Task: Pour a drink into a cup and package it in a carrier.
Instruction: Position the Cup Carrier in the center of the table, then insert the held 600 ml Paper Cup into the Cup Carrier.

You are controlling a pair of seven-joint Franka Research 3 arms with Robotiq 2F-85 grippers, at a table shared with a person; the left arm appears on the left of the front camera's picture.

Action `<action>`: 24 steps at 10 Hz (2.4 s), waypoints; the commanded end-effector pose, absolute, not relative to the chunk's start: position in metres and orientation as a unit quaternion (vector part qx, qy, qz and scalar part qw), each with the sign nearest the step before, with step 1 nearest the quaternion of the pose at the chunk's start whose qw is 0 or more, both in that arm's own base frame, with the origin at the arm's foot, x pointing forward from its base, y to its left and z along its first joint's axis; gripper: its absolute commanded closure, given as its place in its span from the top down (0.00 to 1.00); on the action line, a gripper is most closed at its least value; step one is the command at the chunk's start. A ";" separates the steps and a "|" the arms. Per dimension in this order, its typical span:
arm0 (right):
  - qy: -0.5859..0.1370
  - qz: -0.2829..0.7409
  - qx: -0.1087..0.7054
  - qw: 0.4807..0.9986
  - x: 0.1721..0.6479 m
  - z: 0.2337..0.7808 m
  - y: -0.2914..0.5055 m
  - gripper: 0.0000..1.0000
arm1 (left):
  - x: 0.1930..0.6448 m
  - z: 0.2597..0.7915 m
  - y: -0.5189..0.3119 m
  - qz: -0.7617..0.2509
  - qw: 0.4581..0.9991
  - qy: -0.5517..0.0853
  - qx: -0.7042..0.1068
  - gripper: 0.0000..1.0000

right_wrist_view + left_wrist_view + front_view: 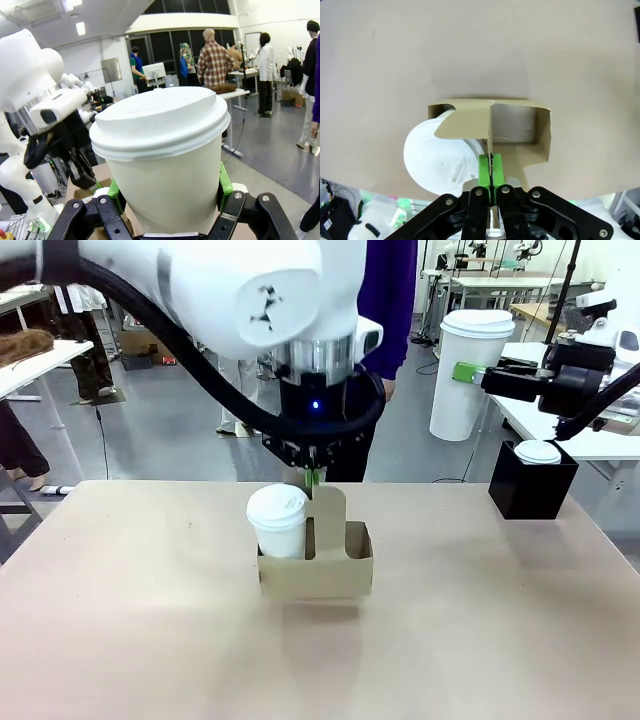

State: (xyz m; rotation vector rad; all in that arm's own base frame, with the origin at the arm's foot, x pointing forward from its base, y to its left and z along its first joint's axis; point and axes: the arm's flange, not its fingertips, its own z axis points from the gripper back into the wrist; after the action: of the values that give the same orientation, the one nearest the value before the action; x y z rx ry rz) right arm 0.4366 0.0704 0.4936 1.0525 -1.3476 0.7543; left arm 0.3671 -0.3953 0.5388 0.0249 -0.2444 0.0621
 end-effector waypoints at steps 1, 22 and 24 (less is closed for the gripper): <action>-0.584 0.327 0.454 0.588 0.437 0.498 0.072 0.80 | 0.367 0.528 -0.399 0.041 0.990 -0.132 0.020 0.02; -0.512 0.373 0.518 0.575 0.474 0.452 0.097 0.80 | 0.376 0.598 -0.335 -0.189 0.978 -0.062 -0.061 1.00; -0.493 0.425 0.522 0.551 0.477 0.429 0.110 0.80 | 0.389 0.619 -0.273 -0.325 0.937 -0.093 -0.090 1.00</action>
State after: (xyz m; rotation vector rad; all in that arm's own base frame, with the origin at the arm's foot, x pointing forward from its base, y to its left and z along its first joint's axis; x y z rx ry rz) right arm 0.4710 0.1075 0.4286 1.2298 -1.1581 0.9129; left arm 0.3862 -0.3144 0.6195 -0.1283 -0.1814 -0.5184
